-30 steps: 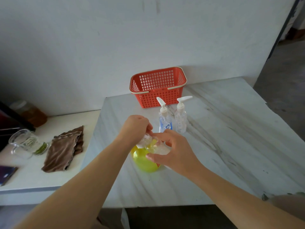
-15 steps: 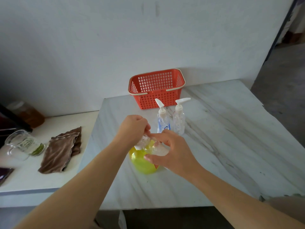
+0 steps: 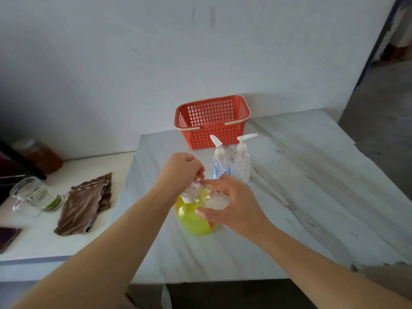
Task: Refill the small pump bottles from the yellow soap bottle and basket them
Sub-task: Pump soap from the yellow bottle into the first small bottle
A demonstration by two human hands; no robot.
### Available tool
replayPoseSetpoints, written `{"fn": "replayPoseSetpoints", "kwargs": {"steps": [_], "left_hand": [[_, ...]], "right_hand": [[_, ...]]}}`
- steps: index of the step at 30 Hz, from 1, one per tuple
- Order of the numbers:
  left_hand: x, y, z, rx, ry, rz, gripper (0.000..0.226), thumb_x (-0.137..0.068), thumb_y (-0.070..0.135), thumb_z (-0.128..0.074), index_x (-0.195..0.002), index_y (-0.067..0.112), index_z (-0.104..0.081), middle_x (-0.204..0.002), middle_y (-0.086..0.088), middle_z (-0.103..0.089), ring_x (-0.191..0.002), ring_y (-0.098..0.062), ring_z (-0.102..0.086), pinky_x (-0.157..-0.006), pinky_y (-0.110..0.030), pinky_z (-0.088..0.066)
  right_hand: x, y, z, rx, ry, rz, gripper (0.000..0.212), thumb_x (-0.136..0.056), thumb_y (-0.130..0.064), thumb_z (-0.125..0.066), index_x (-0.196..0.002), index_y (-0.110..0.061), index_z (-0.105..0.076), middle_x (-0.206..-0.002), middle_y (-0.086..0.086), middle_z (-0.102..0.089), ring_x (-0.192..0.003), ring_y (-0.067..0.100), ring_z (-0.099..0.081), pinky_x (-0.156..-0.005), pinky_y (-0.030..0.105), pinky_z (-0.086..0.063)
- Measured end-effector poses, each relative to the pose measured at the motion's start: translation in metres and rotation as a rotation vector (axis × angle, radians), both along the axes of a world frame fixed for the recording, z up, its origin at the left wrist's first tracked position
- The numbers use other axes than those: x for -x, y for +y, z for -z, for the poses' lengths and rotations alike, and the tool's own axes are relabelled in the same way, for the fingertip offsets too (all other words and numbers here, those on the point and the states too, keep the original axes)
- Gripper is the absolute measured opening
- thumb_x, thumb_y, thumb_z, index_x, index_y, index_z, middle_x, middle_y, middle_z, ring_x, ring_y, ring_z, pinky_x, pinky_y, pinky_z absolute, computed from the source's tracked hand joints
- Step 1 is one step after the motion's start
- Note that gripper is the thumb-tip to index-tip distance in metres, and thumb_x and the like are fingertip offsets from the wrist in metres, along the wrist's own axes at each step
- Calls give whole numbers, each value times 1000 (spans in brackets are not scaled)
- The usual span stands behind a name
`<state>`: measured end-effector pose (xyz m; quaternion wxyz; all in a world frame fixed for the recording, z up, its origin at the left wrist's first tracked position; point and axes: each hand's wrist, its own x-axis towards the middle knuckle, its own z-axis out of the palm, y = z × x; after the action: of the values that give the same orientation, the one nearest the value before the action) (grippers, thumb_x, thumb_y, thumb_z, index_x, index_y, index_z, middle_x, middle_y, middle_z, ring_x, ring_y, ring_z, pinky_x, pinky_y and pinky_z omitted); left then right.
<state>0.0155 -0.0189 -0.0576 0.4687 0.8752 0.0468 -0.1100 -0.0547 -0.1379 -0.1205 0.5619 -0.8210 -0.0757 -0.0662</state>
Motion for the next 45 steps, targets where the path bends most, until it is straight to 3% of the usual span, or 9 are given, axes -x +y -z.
{"fn": "replayPoseSetpoints", "kwargs": {"steps": [4,13,17,21,25,32,34,39,45], "left_hand": [[1,0,4,11,19,-9,23,-81,5,-47,-67,6,-65,-70,-10,-70,-72,-25,-62,-84,-42,-52],[2,-1,10,11,26,-12,23,-81,4,-46,-68,6,-65,-73,-13,-70,-72,-25,-62,-80,-39,-52],[-3,2,3,30,43,-18,19,-82,5,-51,-70,5,-66,-73,-10,-70,-70,-23,-61,-72,-33,-50],[-1,2,2,16,51,-3,20,-83,5,-49,-74,4,-67,-72,-8,-70,-67,-21,-60,-63,-27,-47],[-1,0,6,13,57,8,26,-84,1,-42,-71,3,-65,-68,-9,-68,-65,-21,-59,-68,-29,-49],[0,-1,10,-28,45,16,27,-83,3,-42,-68,5,-64,-71,-9,-69,-75,-26,-62,-83,-40,-52],[1,0,7,-26,53,14,26,-83,5,-44,-68,7,-65,-71,-8,-70,-75,-25,-61,-82,-40,-52],[0,0,-1,-25,30,30,21,-85,8,-49,-73,5,-67,-69,-5,-69,-70,-20,-59,-62,-26,-45],[-3,2,6,-34,59,22,26,-83,5,-45,-67,8,-65,-72,-7,-69,-76,-24,-61,-78,-35,-51]], "right_hand": [[-1,1,5,19,6,7,61,-53,-58,-68,-111,-39,-67,-80,-11,-51,-80,-1,-50,-72,8,-38],[-2,-1,10,18,34,11,59,-53,-58,-69,-110,-43,-66,-82,-8,-52,-80,5,-52,-71,11,-39],[-3,1,4,-3,29,-6,53,-57,-48,-75,-109,-42,-66,-84,-7,-54,-83,5,-54,-76,18,-45],[-3,1,5,-6,22,-5,52,-52,-60,-66,-103,-50,-63,-83,-8,-54,-82,4,-54,-73,14,-43],[-1,1,8,10,26,0,59,-52,-61,-65,-108,-42,-67,-80,-11,-52,-81,3,-54,-71,10,-39],[0,1,12,17,33,5,62,-53,-60,-66,-111,-40,-67,-81,-9,-52,-81,6,-54,-72,15,-42],[0,1,9,16,19,8,61,-53,-60,-65,-111,-42,-66,-81,-7,-52,-80,5,-53,-72,13,-41],[-3,2,6,7,14,-4,57,-53,-61,-65,-108,-44,-66,-82,-5,-53,-82,5,-53,-72,11,-39],[-1,2,8,6,21,-16,58,-53,-61,-65,-110,-47,-64,-82,-8,-53,-82,3,-52,-73,12,-40]]}}
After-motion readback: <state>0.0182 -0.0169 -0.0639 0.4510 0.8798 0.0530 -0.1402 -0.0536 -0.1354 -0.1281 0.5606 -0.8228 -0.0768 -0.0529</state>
